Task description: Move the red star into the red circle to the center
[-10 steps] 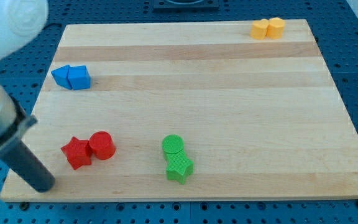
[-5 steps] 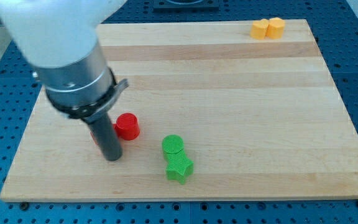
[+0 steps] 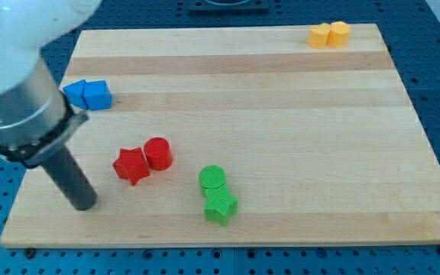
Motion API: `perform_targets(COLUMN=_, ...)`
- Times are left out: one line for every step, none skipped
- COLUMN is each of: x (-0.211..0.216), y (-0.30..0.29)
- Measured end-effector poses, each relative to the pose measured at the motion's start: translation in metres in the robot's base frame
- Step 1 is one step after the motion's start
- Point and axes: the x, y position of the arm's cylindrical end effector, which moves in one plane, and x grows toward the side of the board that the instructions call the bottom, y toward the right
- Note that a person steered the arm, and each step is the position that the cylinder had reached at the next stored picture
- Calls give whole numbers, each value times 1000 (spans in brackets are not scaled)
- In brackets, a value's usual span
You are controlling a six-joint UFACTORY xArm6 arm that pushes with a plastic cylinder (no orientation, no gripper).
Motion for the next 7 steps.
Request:
perform_targets(x=-30, y=6)
perform_targets(x=-46, y=36)
perform_targets(x=-46, y=54)
perform_targets(x=-46, y=49)
perform_targets(x=-35, y=36)
perform_targets(x=-25, y=39)
perform_targets(x=-26, y=72)
